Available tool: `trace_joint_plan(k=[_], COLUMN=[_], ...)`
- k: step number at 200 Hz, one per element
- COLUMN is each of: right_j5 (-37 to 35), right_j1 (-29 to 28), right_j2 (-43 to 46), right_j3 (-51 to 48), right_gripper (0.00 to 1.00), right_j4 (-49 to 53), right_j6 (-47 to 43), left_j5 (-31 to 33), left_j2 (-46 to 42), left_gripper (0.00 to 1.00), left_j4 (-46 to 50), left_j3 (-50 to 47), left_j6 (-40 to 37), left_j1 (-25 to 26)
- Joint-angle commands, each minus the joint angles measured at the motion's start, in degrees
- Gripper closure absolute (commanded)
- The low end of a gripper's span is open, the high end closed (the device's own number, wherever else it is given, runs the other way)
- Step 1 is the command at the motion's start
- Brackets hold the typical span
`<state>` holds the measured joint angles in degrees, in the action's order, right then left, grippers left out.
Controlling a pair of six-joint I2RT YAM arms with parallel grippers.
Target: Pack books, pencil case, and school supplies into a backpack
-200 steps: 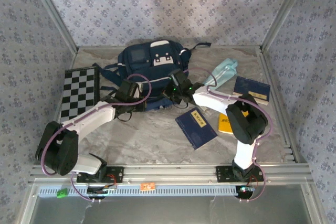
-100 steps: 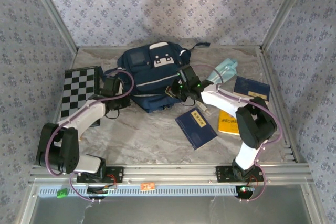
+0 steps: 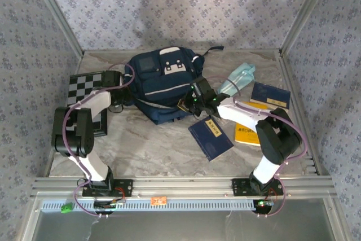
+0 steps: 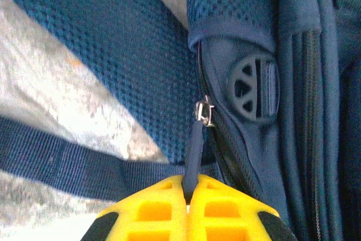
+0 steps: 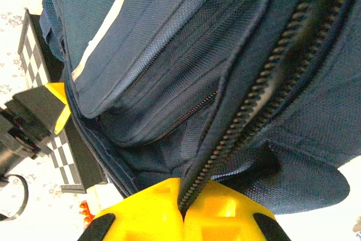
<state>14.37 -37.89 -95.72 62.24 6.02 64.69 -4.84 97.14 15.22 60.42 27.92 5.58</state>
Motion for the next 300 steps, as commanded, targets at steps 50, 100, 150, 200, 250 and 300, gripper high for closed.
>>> trace_joint_plan(k=[50,100,150,200,250,300], right_j5=[-5.03,-10.17,-17.45,-10.87,0.01,1.37], right_j1=[-5.13,-7.11,-4.38,7.65,15.40,18.49], right_j2=[-3.97,1.90,15.80,26.51,28.54,21.83], right_j3=[5.57,4.89,-3.62,-11.74,-19.85,-20.32], right_gripper=[0.99,0.48,0.31,0.26,0.25,0.22], right_j4=[-6.53,0.53,15.70,25.24,26.44,24.76], right_j6=[4.84,-1.08,-9.58,-21.00,-28.14,-32.75], left_j5=[2.01,-1.06,-4.44,-9.49,-3.84,4.75], left_j2=[2.94,-3.65,-15.37,-27.61,-33.63,-32.24], left_gripper=[1.00,0.65,0.49,0.42,0.36,0.34], left_j4=[2.47,5.62,6.96,1.85,-2.07,-10.43], left_j3=[7.80,5.47,-1.89,-12.46,-19.48,-23.00], left_j6=[-0.73,-0.38,2.79,13.87,30.61,42.74], left_j1=[-1.32,-1.20,2.72,14.44,31.68,44.02])
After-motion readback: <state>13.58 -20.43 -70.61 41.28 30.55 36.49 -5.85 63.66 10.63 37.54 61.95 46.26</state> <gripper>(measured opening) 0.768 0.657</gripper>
